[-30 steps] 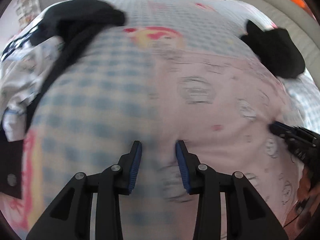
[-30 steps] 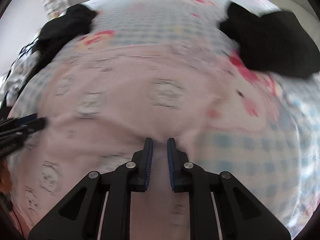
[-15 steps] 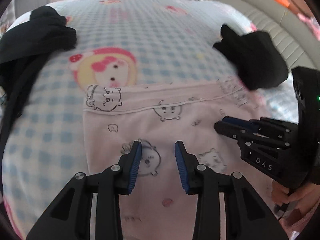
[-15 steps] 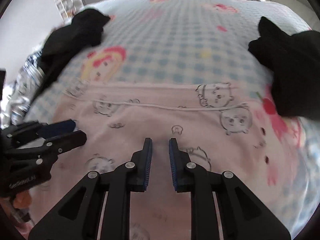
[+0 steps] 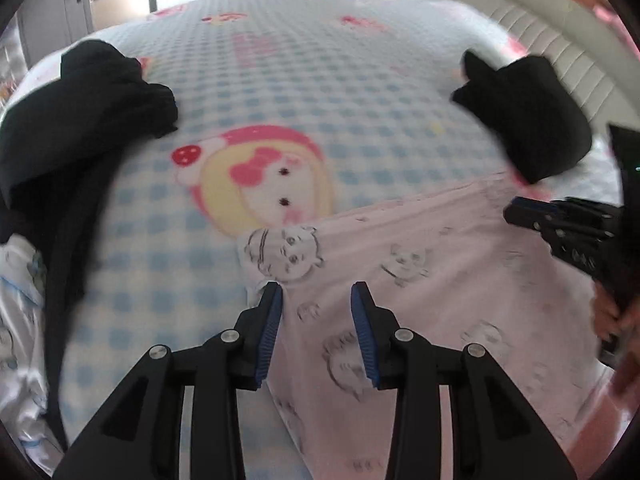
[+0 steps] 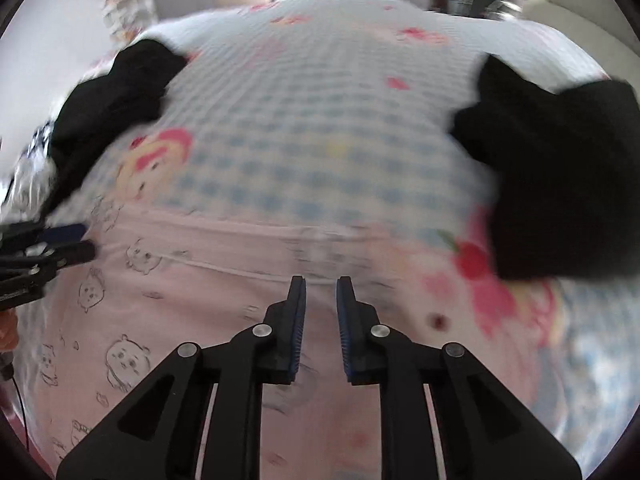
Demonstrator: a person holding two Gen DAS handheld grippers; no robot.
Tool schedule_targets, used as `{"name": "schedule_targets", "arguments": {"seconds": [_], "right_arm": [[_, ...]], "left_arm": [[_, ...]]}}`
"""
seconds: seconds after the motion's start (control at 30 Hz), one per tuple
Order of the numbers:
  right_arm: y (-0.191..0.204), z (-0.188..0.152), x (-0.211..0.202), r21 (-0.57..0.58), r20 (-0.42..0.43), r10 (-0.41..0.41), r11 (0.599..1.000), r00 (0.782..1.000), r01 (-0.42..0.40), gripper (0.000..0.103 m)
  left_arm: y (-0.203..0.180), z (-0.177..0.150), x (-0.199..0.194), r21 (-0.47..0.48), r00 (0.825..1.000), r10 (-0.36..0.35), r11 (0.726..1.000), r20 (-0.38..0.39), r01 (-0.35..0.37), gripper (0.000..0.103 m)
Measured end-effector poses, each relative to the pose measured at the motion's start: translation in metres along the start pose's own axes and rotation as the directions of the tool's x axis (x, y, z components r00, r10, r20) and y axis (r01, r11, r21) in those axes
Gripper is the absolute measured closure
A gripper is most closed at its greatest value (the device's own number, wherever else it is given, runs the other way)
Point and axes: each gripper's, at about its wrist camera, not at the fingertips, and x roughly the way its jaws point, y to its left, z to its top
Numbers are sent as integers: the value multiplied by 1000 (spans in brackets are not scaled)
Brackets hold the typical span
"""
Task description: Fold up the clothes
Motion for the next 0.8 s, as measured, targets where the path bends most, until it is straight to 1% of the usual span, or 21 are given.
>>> {"name": "schedule_targets", "arguments": {"seconds": [0.07,0.1,0.13,0.2,0.23,0.27,0.3,0.33,0.37,0.4,0.47,0.5,0.53,0.57,0.6,0.7,0.77,0.8], "right_arm": [[11,4,21,-46,-48,-64,997,997,62,89],[8,5,27,-45,-53,-79,996,995,77,90],[-2,9,31,-12,-47,-71,997,996,71,90],[-23,17,26,66,-12,-46,997,999,46,96],[-32,19,16,96,26,-44,994,999,41,93],[-41,21,6,126,65,-44,991,997,35,87],[-44,22,0,126,75,-18,992,997,8,83],[-46,22,-5,124,83,10,992,996,-20,72],[-45,21,-5,116,73,37,992,997,-45,67],[-44,19,-5,108,62,64,992,996,-70,67],[-34,13,-4,50,45,74,996,996,-76,67],[-27,10,1,22,28,50,998,998,-50,67],[-20,8,7,-6,12,24,1000,1000,-23,69],[-18,6,12,-13,-3,5,1000,1000,-5,69],[-19,6,18,-8,-8,-17,1000,1000,17,69],[-20,9,28,-2,-12,-59,998,998,59,70],[-19,16,32,-16,0,-132,991,991,132,69],[-24,20,34,2,-10,-141,990,990,141,69]], "left_arm": [[12,3,12,-20,997,73,997,-15,-73,61],[26,4,15,-47,995,95,994,-17,-95,53],[39,4,14,-82,996,85,993,-15,-86,48],[58,5,7,-162,1000,24,986,4,-23,48],[58,4,4,-166,1000,-3,986,15,5,49],[59,2,1,-170,999,-30,985,26,34,51],[59,1,-1,-174,998,-57,983,37,62,51],[59,0,-4,-177,995,-84,980,49,91,51],[56,-1,-5,-164,993,-103,980,58,111,51],[49,-3,-6,-132,992,-111,984,67,119,51],[31,-4,-6,-61,991,-110,992,71,115,51],[23,-4,-4,-31,992,-106,994,67,108,51],[19,-2,1,-9,995,-85,996,57,86,50],[15,0,8,12,998,-46,999,39,45,50],[14,2,15,25,1000,-9,1000,26,9,46],[22,11,25,23,998,66,998,24,-66,44],[29,19,31,8,995,101,995,9,-101,44],[31,23,31,-2,993,115,993,9,-115,44]]}}
